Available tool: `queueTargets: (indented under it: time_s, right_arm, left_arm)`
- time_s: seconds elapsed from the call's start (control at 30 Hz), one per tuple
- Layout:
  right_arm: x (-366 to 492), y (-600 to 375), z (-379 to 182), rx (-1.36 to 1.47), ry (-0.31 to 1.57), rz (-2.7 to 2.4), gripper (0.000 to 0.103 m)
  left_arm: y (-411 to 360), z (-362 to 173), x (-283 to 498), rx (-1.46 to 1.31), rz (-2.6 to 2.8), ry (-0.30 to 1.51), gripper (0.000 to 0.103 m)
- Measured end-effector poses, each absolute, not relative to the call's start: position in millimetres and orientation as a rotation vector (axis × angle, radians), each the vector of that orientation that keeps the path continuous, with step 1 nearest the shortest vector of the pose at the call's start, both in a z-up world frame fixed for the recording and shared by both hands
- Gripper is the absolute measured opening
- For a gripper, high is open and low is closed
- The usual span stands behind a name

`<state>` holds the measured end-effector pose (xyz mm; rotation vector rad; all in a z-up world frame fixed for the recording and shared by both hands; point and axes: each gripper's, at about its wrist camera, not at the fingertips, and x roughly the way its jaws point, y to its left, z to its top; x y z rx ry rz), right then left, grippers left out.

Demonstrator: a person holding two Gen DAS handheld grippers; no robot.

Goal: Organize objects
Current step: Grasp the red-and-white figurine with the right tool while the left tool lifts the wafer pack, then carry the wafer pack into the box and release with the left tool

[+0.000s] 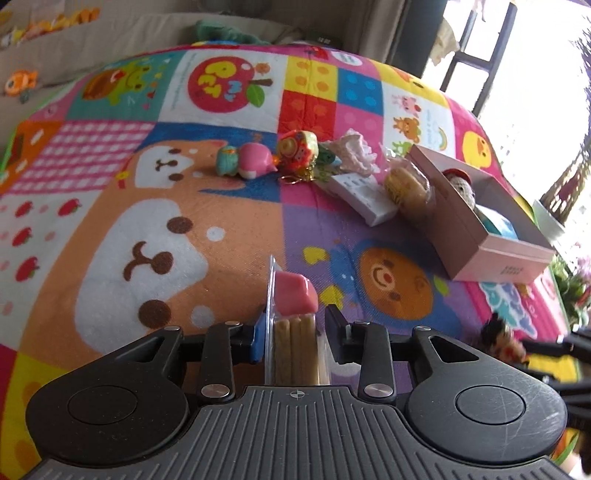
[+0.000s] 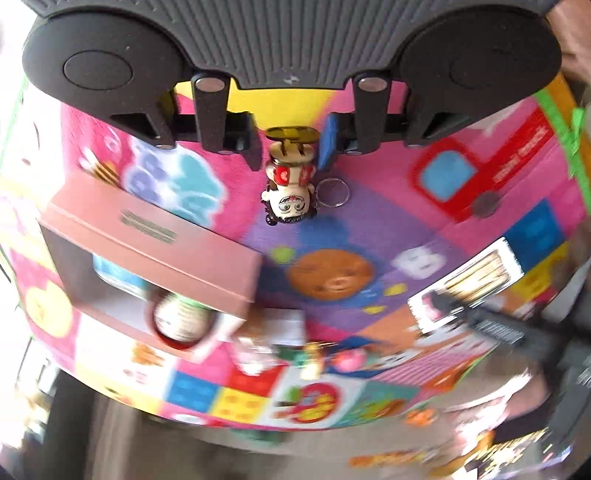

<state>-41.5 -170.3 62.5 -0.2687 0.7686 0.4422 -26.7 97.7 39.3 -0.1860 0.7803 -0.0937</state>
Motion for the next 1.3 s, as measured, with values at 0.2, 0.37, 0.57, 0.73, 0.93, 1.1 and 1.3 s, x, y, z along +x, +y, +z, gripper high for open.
queueTargets:
  time_s: [0.2,0.37,0.57,0.73,0.93,1.1,1.3]
  right_arm:
    - [-43,-187,47,-0.198,0.716,0.373,0.067]
    - [-47,-185,44,-0.23,0.674,0.367,0.072]
    - [-45,-190,41,-0.196,0.675,0.364,0.079]
    - [-44,-189,41,-0.193,0.678,0.366,0.081]
    - [-47,-185,41,-0.21,0.668,0.374,0.082]
    - [-41,-176,49,-0.223,0.651,0.423,0.071]
    - [-19,-170,51,-0.176,0.734,0.461,0.043]
  left_arm:
    - [86,42,-53,-0.009,-0.106,0.743,0.039]
    - [78,51,-62,0.085,-0.014,0.686,0.039]
    - [94,62,-72,0.05,-0.039,0.674,0.038]
    - [84,41,-72,0.104,-0.046,0.732,0.04]
    - [90,24,-58,0.047,-0.024,0.759,0.041]
    - [94,24,-64,-0.003,-0.018,0.756,0.037]
    - [82,28,-74,0.011,-0.056,0.784,0.037]
